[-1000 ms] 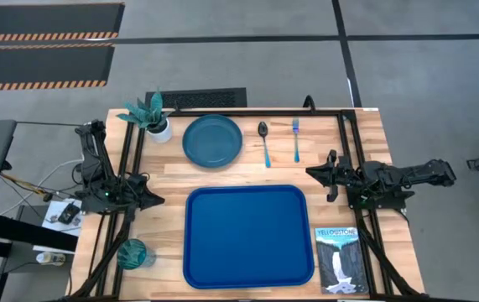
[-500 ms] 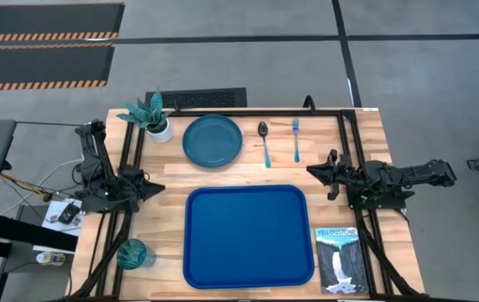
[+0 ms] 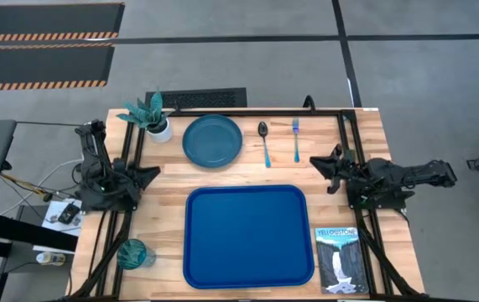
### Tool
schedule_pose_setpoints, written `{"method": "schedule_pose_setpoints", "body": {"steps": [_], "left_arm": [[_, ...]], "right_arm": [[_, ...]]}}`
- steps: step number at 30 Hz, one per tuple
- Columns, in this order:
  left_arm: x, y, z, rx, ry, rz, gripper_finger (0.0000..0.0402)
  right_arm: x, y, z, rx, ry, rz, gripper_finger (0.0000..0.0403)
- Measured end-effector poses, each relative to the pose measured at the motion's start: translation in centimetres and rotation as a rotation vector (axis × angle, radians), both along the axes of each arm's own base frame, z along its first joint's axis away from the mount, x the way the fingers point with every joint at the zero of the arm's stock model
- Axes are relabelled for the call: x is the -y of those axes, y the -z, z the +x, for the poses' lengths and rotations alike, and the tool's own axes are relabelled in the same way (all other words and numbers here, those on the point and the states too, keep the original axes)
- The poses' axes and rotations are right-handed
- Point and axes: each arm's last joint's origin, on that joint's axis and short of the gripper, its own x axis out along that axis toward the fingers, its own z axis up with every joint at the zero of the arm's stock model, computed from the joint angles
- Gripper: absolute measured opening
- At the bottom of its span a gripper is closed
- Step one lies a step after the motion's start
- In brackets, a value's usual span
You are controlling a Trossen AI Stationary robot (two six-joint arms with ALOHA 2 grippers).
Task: Pick and place plate/cup/fork/spoon on tray
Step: Put the iridescent fork on the blue tray
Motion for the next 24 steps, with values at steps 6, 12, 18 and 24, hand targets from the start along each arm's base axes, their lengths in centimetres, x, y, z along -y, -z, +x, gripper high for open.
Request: {"method": "schedule_pose_setpoints", "body": {"steps": [6,12,18,24], "left_arm": [[0.1,-2.0,0.2,-0.02,-0.002,0.044,0.0234],[-0.3,-4.4,0.3,0.045,0.054,0.04,0.0326],[-1.4,-5.9,-0.1,0.059,-0.041,0.02,0.0332],[-2.2,-6.6,-0.6,0.045,-0.116,-0.064,0.0317]], "right_arm": [[0.4,-3.1,-0.9,0.115,0.063,-0.008,0.0184],[1.0,-6.3,-1.2,0.137,0.141,0.001,0.0247],[1.8,-9.1,1.8,-0.14,0.306,-0.021,0.0244],[4.1,-11.0,5.9,-0.422,0.502,0.077,0.0243]]}}
